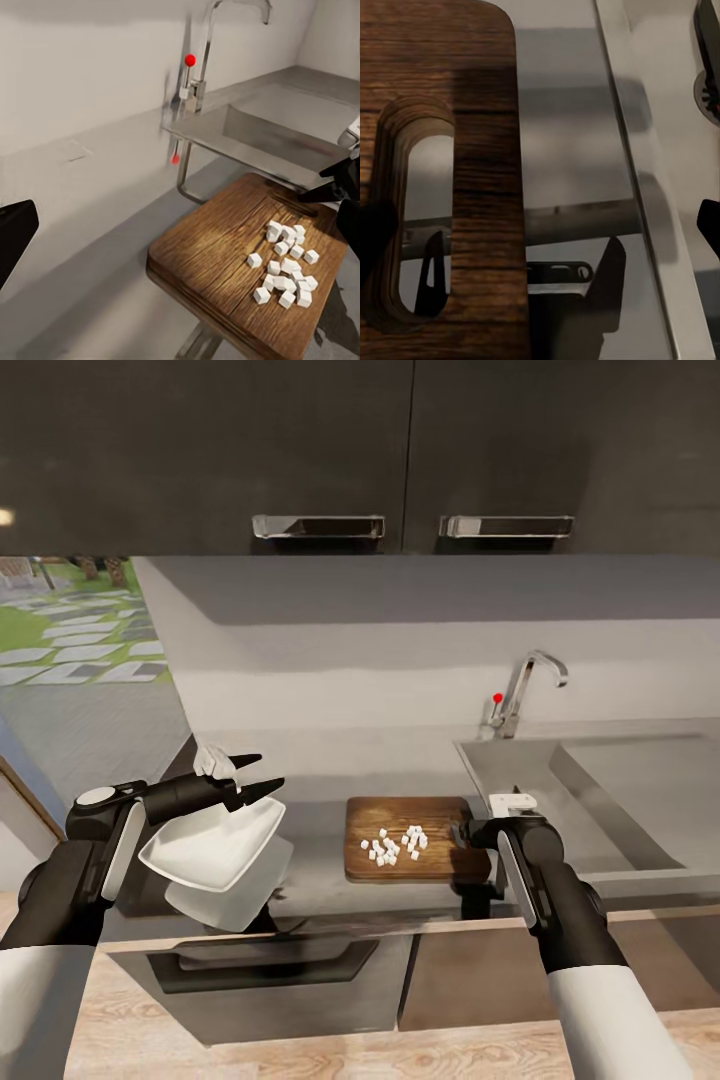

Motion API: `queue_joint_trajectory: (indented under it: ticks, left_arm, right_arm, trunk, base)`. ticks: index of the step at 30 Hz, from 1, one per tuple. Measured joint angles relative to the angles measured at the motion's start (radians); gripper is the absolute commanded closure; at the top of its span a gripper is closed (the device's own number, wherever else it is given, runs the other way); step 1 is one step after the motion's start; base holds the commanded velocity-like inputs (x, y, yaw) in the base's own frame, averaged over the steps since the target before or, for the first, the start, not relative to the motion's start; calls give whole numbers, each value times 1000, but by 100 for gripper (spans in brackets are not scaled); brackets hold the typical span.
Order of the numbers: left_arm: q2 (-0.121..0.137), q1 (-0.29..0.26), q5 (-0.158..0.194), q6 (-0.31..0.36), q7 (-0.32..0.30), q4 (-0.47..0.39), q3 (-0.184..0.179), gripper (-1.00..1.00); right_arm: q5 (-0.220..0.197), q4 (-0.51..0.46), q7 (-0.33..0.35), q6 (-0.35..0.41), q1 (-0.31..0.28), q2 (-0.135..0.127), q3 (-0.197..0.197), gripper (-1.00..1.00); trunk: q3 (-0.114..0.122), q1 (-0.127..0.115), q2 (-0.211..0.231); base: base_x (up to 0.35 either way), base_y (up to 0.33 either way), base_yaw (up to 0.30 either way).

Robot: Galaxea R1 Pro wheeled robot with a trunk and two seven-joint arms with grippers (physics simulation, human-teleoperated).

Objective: In the kitchen, take the Vidalia onion out of the sink, dice it on the chopping board with the paring knife, put the diced onion into the bowl on the countertop, then place both the paring knife and the chopping board into the sink.

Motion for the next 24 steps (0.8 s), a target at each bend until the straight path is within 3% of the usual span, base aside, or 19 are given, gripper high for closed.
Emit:
queue_joint_trajectory:
  ticks: [24]
  left_arm:
    - [0,0,0,0,0,0,0,-100]
  right_arm:
    - [0,0,0,0,0,0,0,-100]
  trunk:
    - [-19,0,0]
  base:
    - [0,0,0]
